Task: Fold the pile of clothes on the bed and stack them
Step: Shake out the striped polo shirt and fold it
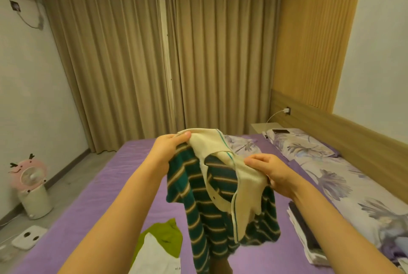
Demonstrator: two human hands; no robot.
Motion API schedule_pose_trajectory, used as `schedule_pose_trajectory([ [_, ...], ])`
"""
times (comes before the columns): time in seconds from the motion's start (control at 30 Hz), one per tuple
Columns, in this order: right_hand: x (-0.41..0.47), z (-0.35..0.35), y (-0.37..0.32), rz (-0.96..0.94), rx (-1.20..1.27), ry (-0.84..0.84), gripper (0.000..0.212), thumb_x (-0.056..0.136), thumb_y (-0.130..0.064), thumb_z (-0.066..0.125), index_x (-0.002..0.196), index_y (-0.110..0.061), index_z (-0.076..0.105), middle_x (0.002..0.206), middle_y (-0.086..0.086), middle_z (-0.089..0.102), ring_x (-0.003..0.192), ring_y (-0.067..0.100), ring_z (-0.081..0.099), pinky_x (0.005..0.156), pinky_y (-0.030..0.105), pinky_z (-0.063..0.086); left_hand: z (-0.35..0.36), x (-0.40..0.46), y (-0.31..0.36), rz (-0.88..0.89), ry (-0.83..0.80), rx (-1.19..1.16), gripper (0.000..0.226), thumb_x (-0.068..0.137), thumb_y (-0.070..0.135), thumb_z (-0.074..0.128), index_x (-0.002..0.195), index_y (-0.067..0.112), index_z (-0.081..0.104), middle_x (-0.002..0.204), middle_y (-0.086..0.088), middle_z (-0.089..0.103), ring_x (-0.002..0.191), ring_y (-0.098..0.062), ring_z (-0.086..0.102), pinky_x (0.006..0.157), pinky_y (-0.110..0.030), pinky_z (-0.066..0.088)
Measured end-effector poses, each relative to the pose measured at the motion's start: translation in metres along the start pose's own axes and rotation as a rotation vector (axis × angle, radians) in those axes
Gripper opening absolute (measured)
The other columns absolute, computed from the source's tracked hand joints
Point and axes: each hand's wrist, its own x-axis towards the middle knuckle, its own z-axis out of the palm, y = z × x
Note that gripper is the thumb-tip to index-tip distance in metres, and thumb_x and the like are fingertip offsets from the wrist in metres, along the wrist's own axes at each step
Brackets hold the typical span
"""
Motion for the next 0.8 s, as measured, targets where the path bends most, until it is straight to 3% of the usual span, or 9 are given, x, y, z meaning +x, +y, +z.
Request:
schedule_pose_trajectory([
  [0.07, -0.005, -0.009, 0.002, 0.031, -0.004, -0.015, 0.031, 0.068, -0.045, 0.069, 0.086, -0.019, 0.071, 0.082, -0.002, 0.07, 0.078, 0.012, 0.066, 0.067, 0.025, 0.05, -0.013, 0.003, -0.001, -0.048, 0.041, -0.023, 0.034, 0.082, 0.038, 0.071, 0.102, 0.012, 0.065, 0.098, -0.01, 0.068, 0.093, -0.029, 0.065, 0.081, -0.043, 0.053],
  [0.2, -0.011, -0.022, -0.001, 0.035, 0.041, -0.05, 0.033, 0.071, -0.032, 0.071, 0.096, -0.012, 0.066, 0.089, 0.007, 0.07, 0.084, 0.02, 0.066, 0.073, 0.03, 0.052, -0.037, 0.007, -0.011, -0.132, 0.08, -0.063, 0.038, 0.081, 0.034, 0.073, 0.108, 0.008, 0.062, 0.105, -0.015, 0.067, 0.099, -0.034, 0.063, 0.094, -0.05, 0.049],
  [0.3, -0.009, -0.022, -0.006, -0.008, 0.071, -0.028, 0.02, 0.079, -0.019, 0.069, 0.096, -0.008, 0.066, 0.087, 0.01, 0.069, 0.078, 0.021, 0.067, 0.069, 0.03, 0.053, -0.049, 0.01, -0.02, -0.116, 0.128, 0.021, 0.031, 0.083, 0.037, 0.07, 0.101, 0.012, 0.063, 0.104, -0.014, 0.065, 0.101, -0.034, 0.06, 0.097, -0.052, 0.046],
  [0.5, 0.003, 0.004, -0.021, -0.123, -0.061, 0.0, 0.014, 0.085, -0.02, 0.068, 0.093, -0.008, 0.067, 0.084, 0.006, 0.07, 0.075, 0.014, 0.068, 0.065, 0.021, 0.054, -0.042, 0.006, -0.027, 0.03, 0.087, 0.276, 0.025, 0.086, 0.044, 0.064, 0.086, 0.02, 0.069, 0.09, -0.006, 0.066, 0.087, -0.024, 0.061, 0.072, -0.034, 0.046],
  [0.63, 0.007, 0.005, -0.025, -0.167, -0.319, 0.007, 0.014, 0.087, -0.025, 0.066, 0.095, -0.014, 0.067, 0.089, 0.003, 0.07, 0.076, 0.006, 0.067, 0.066, 0.015, 0.053, -0.063, 0.003, -0.023, 0.055, 0.127, 0.263, 0.025, 0.085, 0.045, 0.065, 0.086, 0.02, 0.069, 0.089, -0.006, 0.067, 0.086, -0.024, 0.062, 0.073, -0.034, 0.049],
  [0.8, 0.008, 0.0, -0.018, -0.102, -0.443, -0.089, 0.014, 0.082, -0.028, 0.071, 0.095, -0.023, 0.068, 0.094, -0.013, 0.066, 0.088, 0.01, 0.066, 0.075, 0.026, 0.052, -0.092, 0.001, -0.027, 0.075, 0.195, 0.275, 0.028, 0.082, 0.048, 0.066, 0.084, 0.02, 0.07, 0.087, -0.005, 0.068, 0.085, -0.024, 0.064, 0.066, -0.031, 0.047],
])
